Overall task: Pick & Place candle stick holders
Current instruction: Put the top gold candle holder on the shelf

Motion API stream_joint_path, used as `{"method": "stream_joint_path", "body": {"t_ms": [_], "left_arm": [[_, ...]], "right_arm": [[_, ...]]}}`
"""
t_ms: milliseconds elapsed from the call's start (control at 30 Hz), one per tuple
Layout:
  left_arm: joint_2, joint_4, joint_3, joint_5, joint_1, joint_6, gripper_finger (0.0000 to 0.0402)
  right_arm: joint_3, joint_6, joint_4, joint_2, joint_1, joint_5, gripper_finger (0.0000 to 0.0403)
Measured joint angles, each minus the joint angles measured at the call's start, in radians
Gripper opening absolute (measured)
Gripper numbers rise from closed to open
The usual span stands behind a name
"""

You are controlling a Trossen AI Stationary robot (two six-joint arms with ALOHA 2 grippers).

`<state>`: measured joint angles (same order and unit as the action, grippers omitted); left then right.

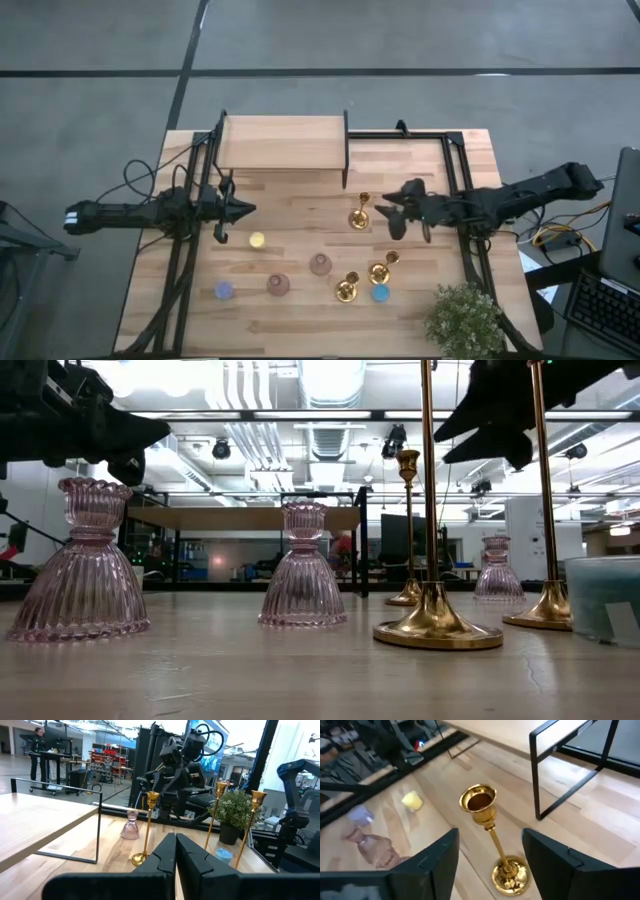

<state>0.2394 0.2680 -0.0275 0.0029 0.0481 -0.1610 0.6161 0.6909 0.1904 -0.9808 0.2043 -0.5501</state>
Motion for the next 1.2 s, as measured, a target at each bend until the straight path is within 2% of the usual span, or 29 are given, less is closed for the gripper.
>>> {"method": "stream_joint_path", "body": {"t_ms": [167, 533, 667, 1033, 1200], "left_arm": [[0.0, 0.0, 0.0, 0.0, 0.0, 0.0, 0.0014], [0.0, 0.0, 0.0, 0.0, 0.0, 0.0, 0.0014], [0.0, 0.0, 0.0, 0.0, 0.0, 0.0, 0.0014], [0.0, 0.0, 0.0, 0.0, 0.0, 0.0, 0.0014], [0.0, 0.0, 0.0, 0.0, 0.0, 0.0, 0.0014]], "right_arm": [[0.012, 0.005, -0.005, -0.09, -0.01, 0.0, 0.0215], [0.014, -0.011, -0.147, -0.234, -0.031, -0.019, 0.0215], [0.014, -0.011, -0.181, -0.252, -0.046, -0.059, 0.0215], [0.015, -0.009, -0.238, -0.302, -0.085, -0.063, 0.0214], [0.015, -0.009, -0.237, -0.316, -0.085, -0.062, 0.0197]]}}
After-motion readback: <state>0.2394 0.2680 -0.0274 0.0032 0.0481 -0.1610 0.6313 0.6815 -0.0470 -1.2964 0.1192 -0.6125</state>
